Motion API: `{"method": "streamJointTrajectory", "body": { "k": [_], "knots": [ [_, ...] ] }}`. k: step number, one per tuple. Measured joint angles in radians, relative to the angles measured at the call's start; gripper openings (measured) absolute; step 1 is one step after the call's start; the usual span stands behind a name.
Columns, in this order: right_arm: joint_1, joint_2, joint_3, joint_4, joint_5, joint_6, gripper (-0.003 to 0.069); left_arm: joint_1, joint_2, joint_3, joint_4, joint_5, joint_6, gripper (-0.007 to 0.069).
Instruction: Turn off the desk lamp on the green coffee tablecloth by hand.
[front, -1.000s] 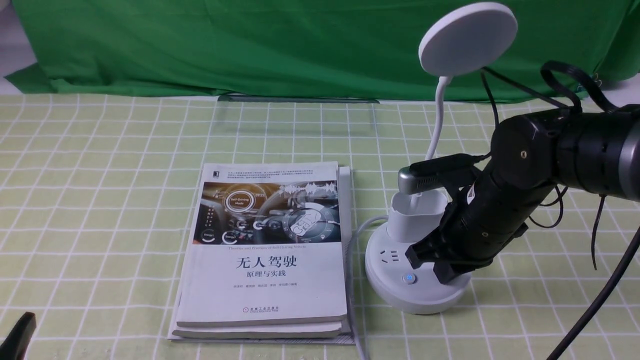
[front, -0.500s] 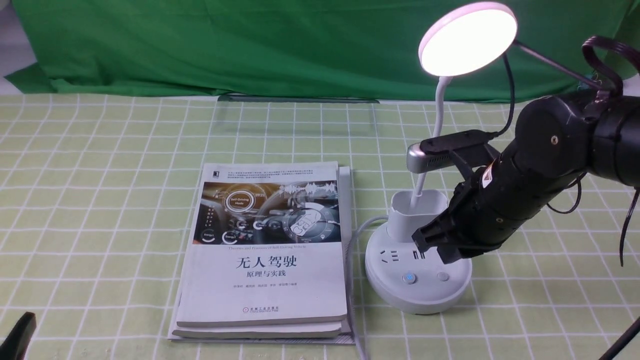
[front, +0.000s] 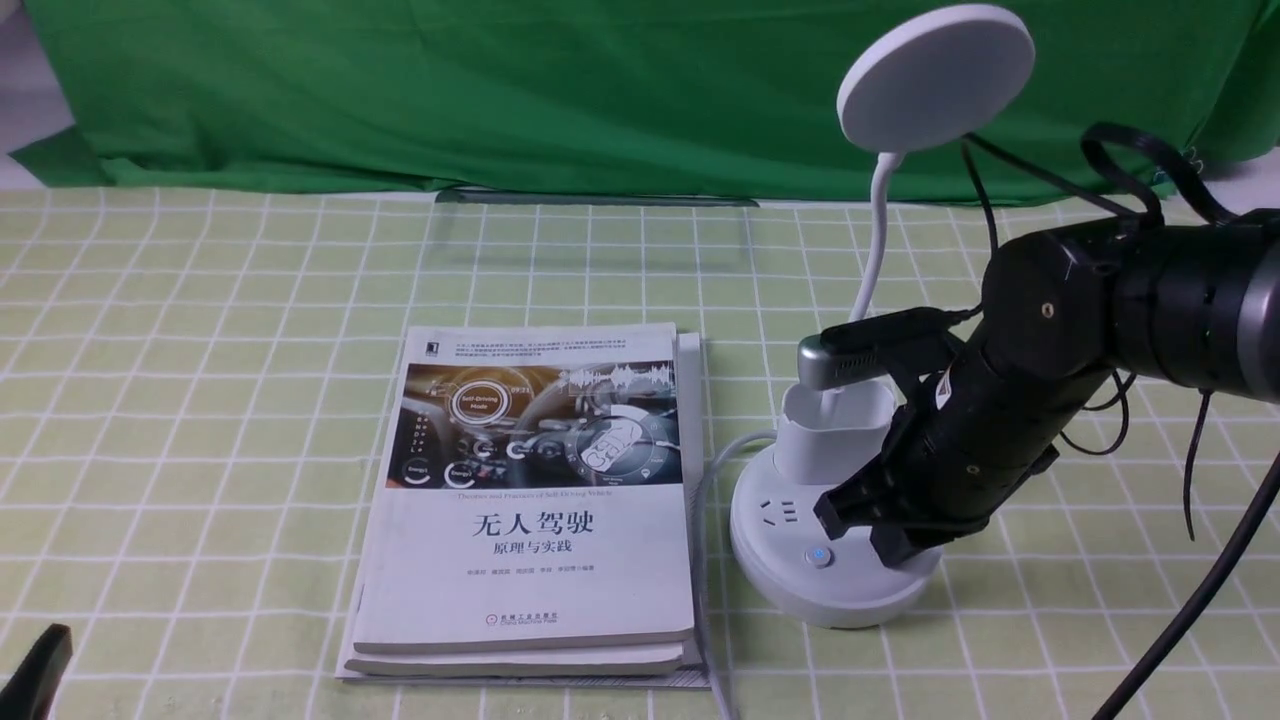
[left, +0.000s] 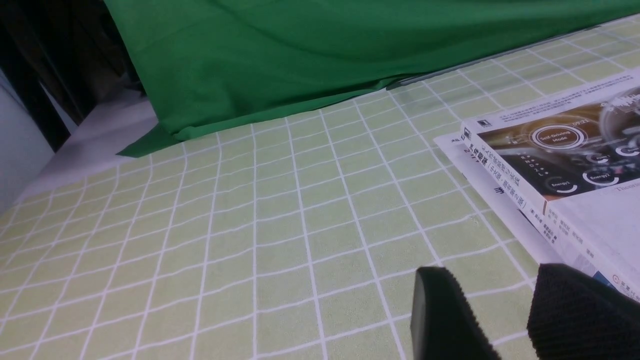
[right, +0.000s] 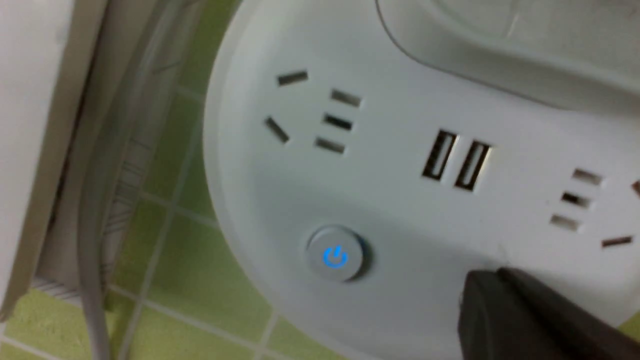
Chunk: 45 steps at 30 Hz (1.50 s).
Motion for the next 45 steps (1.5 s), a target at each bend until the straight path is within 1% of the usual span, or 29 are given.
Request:
{"method": "streamJointTrajectory", "body": {
  "k": [6,8,9,14,19,25,32,34,36,38,39,41,43,44,45],
  "knots": [
    [0.0,-0.134,0.011,0.0,0.055,0.0,0.0044,0.0,0.0,0.0,0.0,0.0,0.0,0.0243],
    [0.0,-0.25,0.065,0.0,0.06,0.001,0.0044,0.0,0.0,0.0,0.0,0.0,0.0,0.0243],
    [0.0,-0.259,0.071,0.0,0.06,0.002,0.0044,0.0,0.0,0.0,0.0,0.0,0.0,0.0243],
    [0.0,-0.514,0.26,0.0,0.074,0.005,0.0046,0.0,0.0,0.0,0.0,0.0,0.0,0.0243],
    [0.0,-0.694,0.339,0.0,0.104,0.007,0.0051,0.0,0.0,0.0,0.0,0.0,0.0,0.0243],
    [0.0,-0.828,0.345,0.0,0.072,0.007,0.0055,0.0,0.0,0.0,0.0,0.0,0.0,0.0243],
    [-0.004,-0.897,0.347,-0.004,0.005,0.007,0.0067,0.0,0.0,0.0,0.0,0.0,0.0,0.0243],
    [-0.037,-0.956,0.369,-0.005,-0.008,-0.016,0.0042,0.0,0.0,0.0,0.0,0.0,0.0,0.0243],
    [-0.066,-0.988,0.393,-0.006,-0.027,-0.024,0.0041,0.0,0.0,0.0,0.0,0.0,0.0,0.0243],
    [-0.153,-1.109,0.514,-0.008,-0.106,-0.03,0.0041,0.0,0.0,0.0,0.0,0.0,0.0,0.0243],
    [-0.153,-1.119,0.525,-0.008,-0.113,-0.031,0.0041,0.0,0.0,0.0,0.0,0.0,0.0,0.0243],
    [-0.237,-1.271,0.673,-0.01,-0.225,-0.071,0.0041,0.0,0.0,0.0,0.0,0.0,0.0,0.0243],
    [-0.298,-1.396,0.807,-0.011,-0.311,-0.103,0.0041,0.0,0.0,0.0,0.0,0.0,0.0,0.0243],
    [-0.303,-1.396,0.821,-0.012,-0.32,-0.103,0.0041,0.0,0.0,0.0,0.0,0.0,0.0,0.0243],
    [-0.341,-1.478,0.91,-0.012,-0.373,-0.112,0.0041,0.0,0.0,0.0,0.0,0.0,0.0,0.0243]
  ]
}}
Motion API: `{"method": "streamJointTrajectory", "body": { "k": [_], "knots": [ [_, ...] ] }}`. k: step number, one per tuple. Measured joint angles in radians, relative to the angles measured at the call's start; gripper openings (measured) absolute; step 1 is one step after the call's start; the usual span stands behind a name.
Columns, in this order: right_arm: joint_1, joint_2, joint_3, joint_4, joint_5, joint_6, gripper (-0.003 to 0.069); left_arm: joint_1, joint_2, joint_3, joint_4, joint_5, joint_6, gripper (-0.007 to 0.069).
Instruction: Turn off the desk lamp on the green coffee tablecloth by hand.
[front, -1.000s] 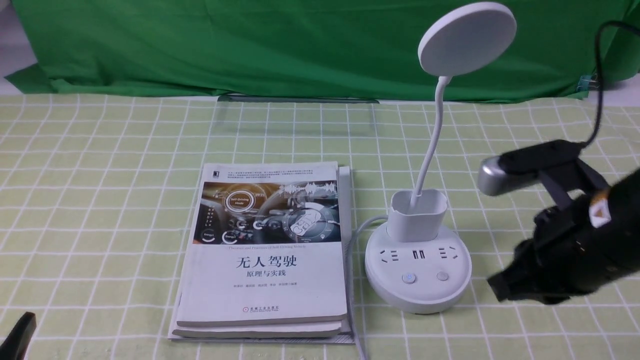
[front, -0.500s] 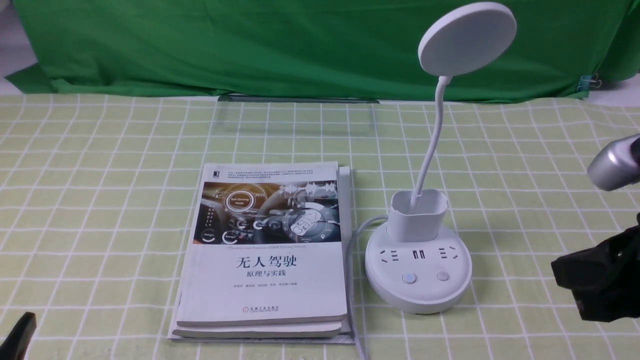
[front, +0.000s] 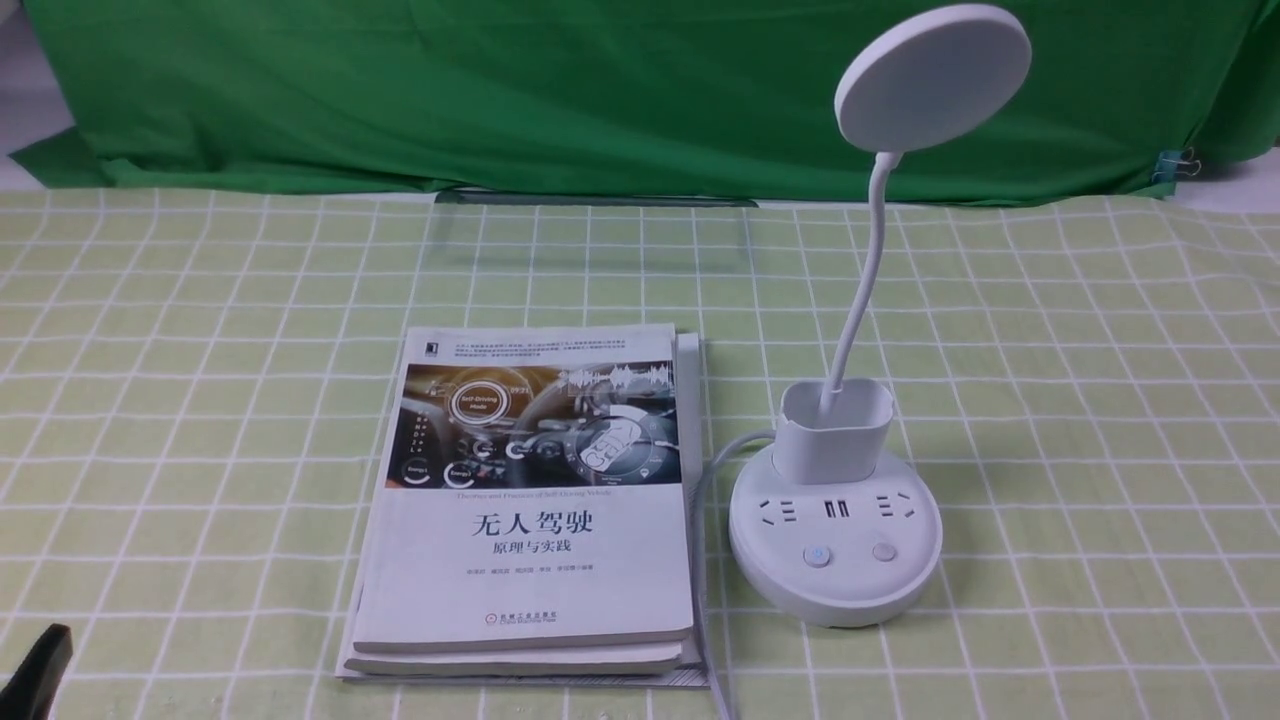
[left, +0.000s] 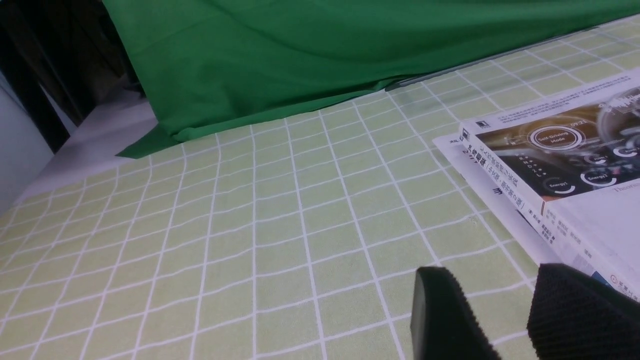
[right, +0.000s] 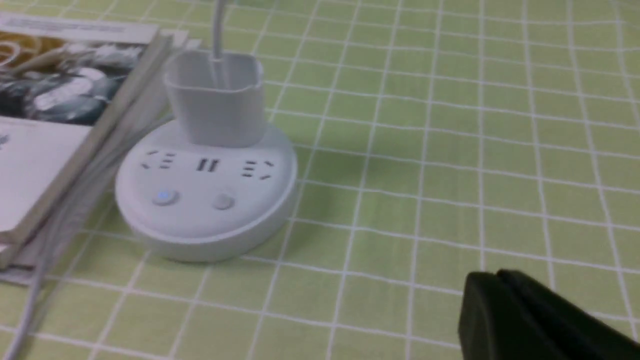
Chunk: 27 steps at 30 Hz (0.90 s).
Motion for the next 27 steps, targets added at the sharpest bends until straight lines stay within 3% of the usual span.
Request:
{"method": "streamJointTrajectory", "body": {
  "k": [3,8,27],
  "knots": [
    [-0.062,-0.174,0.175,0.0,-0.076,-0.013,0.0041,0.0,0.0,0.0,0.0,0.0,0.0,0.0243],
    [-0.076,-0.32,0.268,-0.01,-0.11,-0.016,0.0041,0.0,0.0,0.0,0.0,0.0,0.0,0.0243],
    [-0.059,-0.335,0.274,-0.035,-0.088,0.014,0.0059,0.0,0.0,0.0,0.0,0.0,0.0,0.0243]
  ]
}}
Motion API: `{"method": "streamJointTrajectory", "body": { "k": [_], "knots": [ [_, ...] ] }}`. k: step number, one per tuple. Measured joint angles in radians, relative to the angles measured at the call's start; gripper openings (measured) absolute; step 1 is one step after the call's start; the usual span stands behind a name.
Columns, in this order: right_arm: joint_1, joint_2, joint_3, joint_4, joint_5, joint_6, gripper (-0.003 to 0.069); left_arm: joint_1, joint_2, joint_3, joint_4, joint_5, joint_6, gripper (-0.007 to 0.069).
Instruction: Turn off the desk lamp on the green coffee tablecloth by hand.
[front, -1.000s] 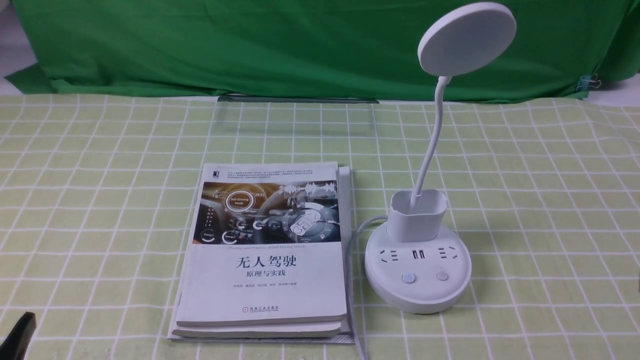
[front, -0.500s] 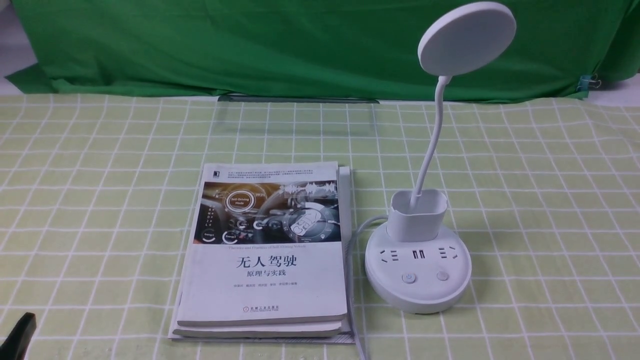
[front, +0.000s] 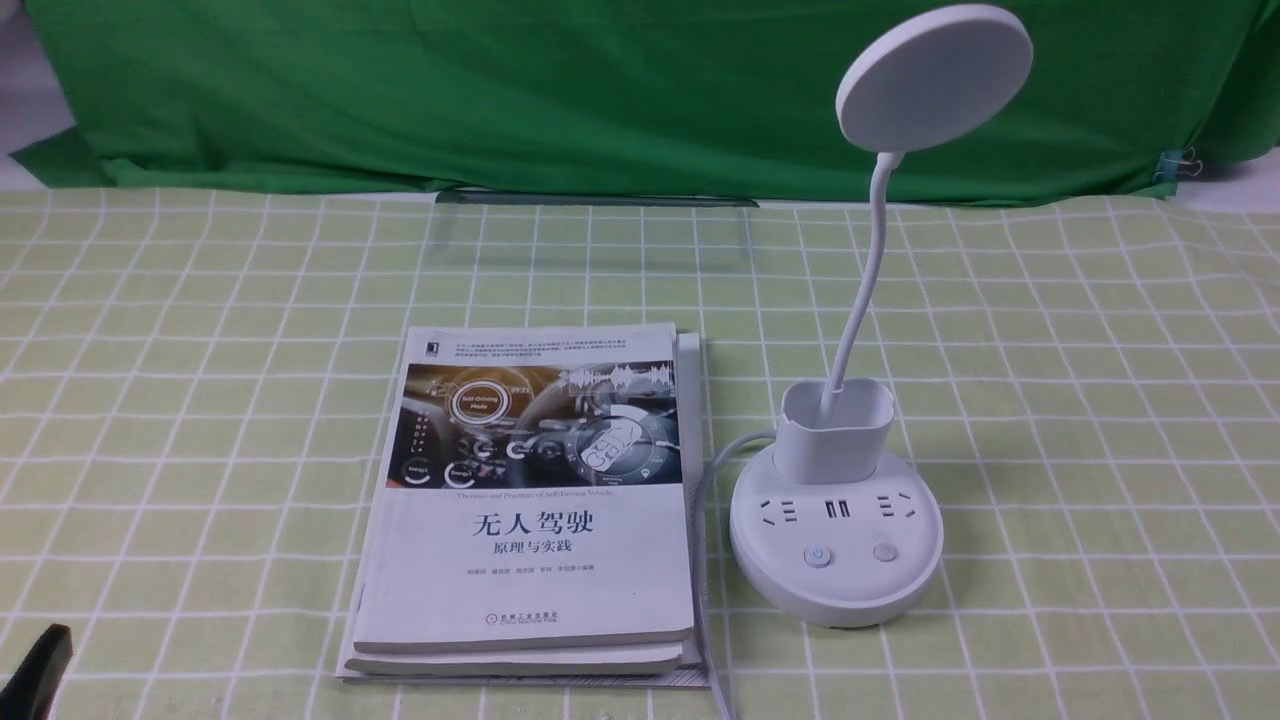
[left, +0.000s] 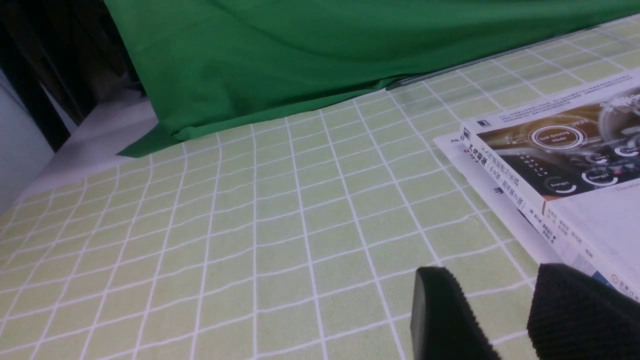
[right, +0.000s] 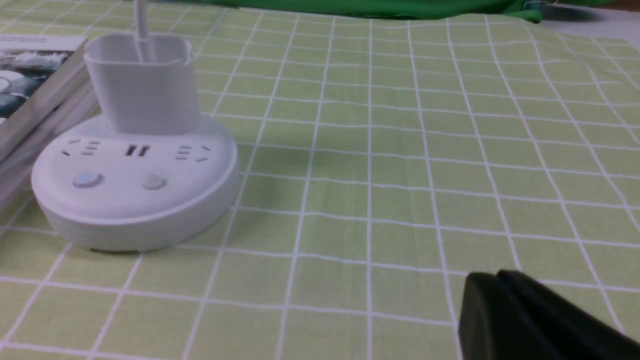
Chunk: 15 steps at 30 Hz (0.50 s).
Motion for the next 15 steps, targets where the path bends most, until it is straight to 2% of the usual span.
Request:
{"method": "streamJointTrajectory", "body": {
  "k": [15],
  "knots": [
    [0.0,0.0,0.0,0.0,0.0,0.001,0.0095,0.0,0.0,0.0,0.0,0.0,0.0,0.0243]
  ]
}}
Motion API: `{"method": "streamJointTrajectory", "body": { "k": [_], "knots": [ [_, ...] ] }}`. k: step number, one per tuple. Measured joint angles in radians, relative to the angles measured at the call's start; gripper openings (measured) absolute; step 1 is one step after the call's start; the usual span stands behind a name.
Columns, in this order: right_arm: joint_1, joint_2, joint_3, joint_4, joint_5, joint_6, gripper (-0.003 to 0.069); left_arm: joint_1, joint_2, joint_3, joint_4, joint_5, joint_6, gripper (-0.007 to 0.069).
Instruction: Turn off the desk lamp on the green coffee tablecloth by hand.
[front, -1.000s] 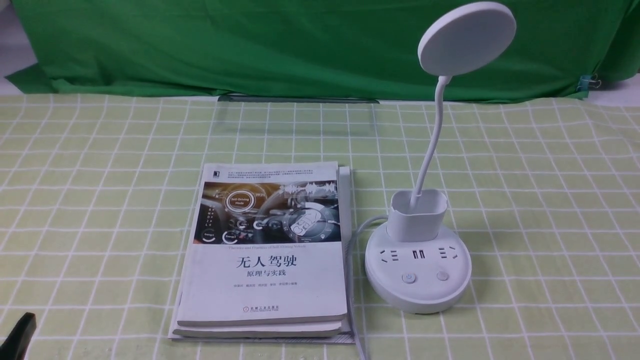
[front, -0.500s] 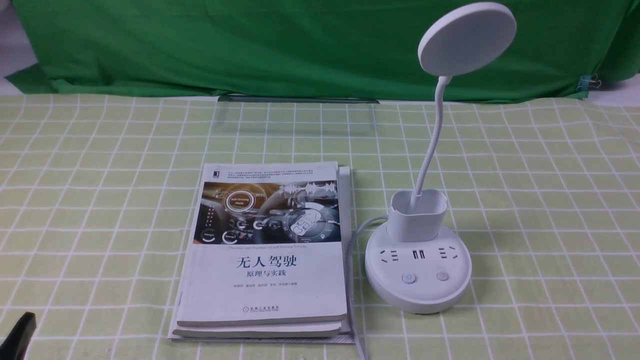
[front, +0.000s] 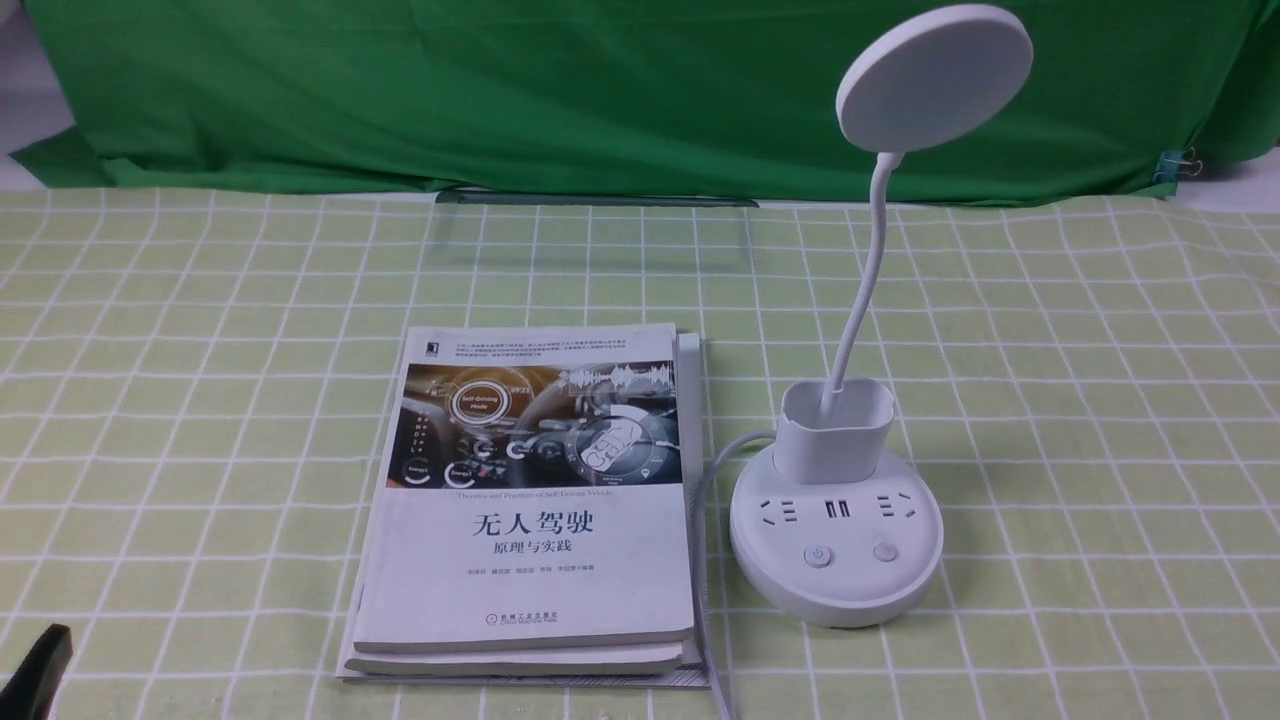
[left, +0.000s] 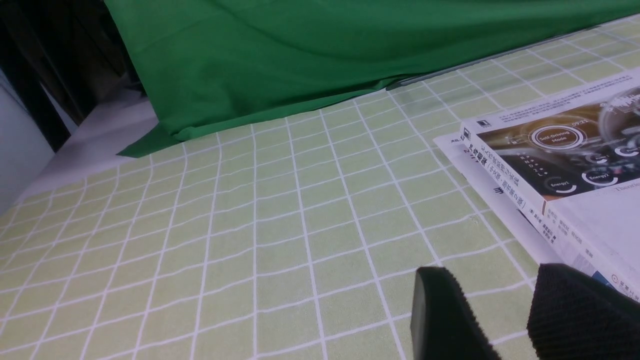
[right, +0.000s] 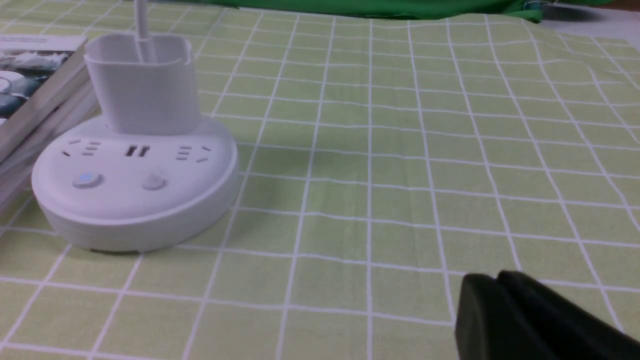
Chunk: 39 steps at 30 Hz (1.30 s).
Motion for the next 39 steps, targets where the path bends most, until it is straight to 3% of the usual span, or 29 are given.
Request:
{"method": "streamJointTrajectory", "body": {
  "k": [39],
  "knots": [
    [0.0,0.0,0.0,0.0,0.0,0.019,0.0197,0.0,0.0,0.0,0.0,0.0,0.0,0.0243]
  ]
}}
